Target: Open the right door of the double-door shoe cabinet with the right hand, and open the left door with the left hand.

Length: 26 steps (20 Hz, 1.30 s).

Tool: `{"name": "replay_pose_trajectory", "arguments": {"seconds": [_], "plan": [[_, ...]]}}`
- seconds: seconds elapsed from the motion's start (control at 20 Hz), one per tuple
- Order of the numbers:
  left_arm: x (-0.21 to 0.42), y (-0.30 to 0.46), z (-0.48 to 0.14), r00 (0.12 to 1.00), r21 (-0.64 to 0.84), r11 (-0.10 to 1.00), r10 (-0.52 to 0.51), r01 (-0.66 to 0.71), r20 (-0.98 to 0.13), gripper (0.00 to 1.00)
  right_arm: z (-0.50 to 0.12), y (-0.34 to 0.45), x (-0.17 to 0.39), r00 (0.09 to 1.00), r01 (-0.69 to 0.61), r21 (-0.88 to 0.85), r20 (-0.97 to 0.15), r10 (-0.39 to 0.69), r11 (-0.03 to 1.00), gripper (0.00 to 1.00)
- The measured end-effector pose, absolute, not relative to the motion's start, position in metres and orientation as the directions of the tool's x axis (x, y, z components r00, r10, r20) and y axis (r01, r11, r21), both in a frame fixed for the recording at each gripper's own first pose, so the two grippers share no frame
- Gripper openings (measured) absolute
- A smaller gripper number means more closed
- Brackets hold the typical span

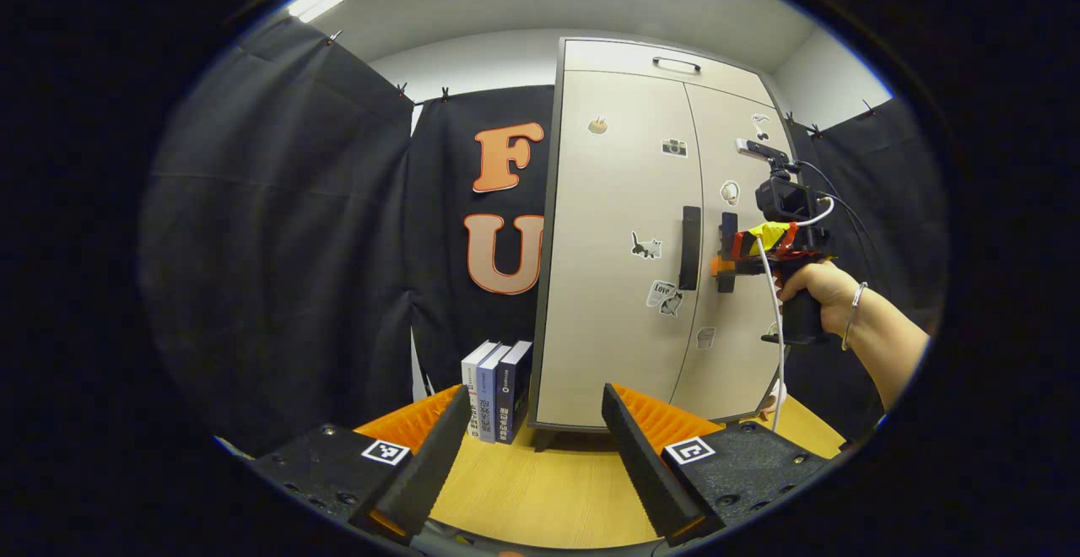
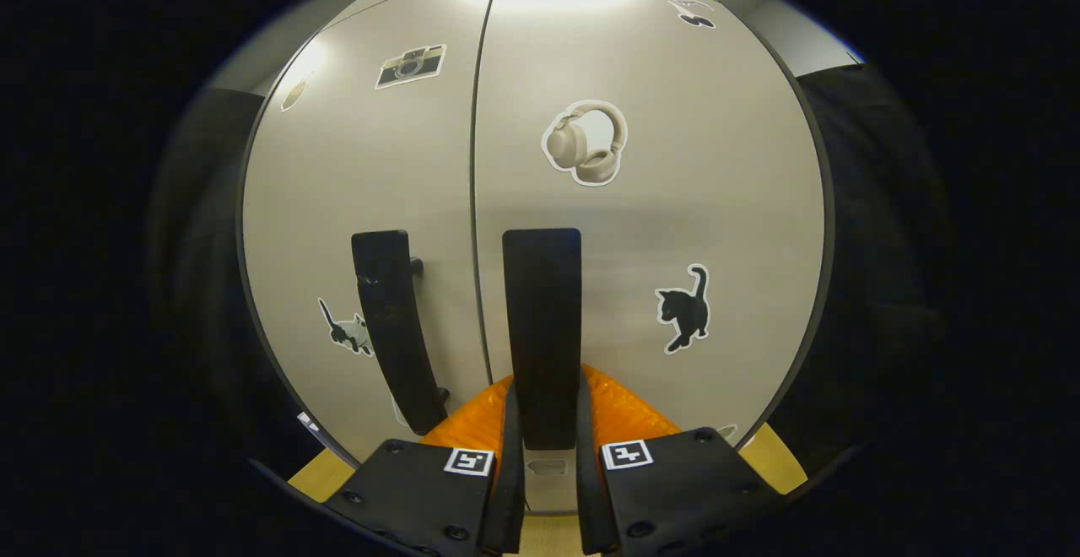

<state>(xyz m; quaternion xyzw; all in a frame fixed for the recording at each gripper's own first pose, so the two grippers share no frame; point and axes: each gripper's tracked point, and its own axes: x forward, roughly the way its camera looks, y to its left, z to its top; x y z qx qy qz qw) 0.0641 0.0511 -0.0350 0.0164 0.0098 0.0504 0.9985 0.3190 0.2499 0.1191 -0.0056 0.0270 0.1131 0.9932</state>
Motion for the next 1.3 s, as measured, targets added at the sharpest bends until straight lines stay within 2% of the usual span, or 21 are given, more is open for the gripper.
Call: {"name": "replay_pose_trajectory", "arguments": {"seconds": [0.05, 0.1, 0.15, 0.7, 0.75, 1.0, 1.1, 1.3], "plan": [[0.06, 0.052, -0.033, 0.994, 0.032, 0.994, 0.105, -0.104, -0.011, 0.94, 0.119, 0.248, 0.315, 0.973, -0.226, -0.002, -0.057, 0.226, 0.974, 0.28], [0.055, 0.054, -0.031, 0.994, 0.031, 0.993, 0.112, -0.112, -0.004, 0.95, 0.118, 0.249, 0.316, 0.973, -0.224, 0.011, -0.06, 0.224, 0.975, 0.28], [0.051, 0.056, -0.03, 0.993, 0.029, 0.993, 0.118, -0.118, 0.0, 0.95, 0.118, 0.247, 0.312, 0.972, -0.229, 0.008, -0.059, 0.229, 0.973, 0.23], [0.005, 0.051, -0.016, 0.991, 0.014, 0.991, 0.13, -0.13, 0.023, 0.95, 0.119, 0.227, 0.277, 0.963, -0.265, -0.04, -0.053, 0.263, 0.963, 0.23], [0.002, 0.049, -0.016, 0.992, 0.015, 0.992, 0.128, -0.128, 0.023, 0.92, 0.119, 0.224, 0.274, 0.963, -0.267, -0.039, -0.05, 0.265, 0.963, 0.23], [-0.008, 0.035, -0.01, 0.994, 0.016, 0.994, 0.107, -0.107, 0.022, 0.94, 0.116, 0.212, 0.266, 0.961, -0.272, -0.008, -0.047, 0.272, 0.962, 0.23], [-0.011, 0.031, -0.007, 0.994, 0.016, 0.995, 0.101, -0.102, 0.028, 0.94, 0.118, 0.213, 0.254, 0.954, -0.295, 0.063, -0.047, 0.298, 0.954, 0.09], [-0.016, 0.022, 0.002, 0.995, 0.029, 0.996, 0.087, -0.088, 0.037, 0.94, 0.119, 0.199, 0.244, 0.954, -0.293, 0.047, -0.043, 0.295, 0.955, 0.09]]}}
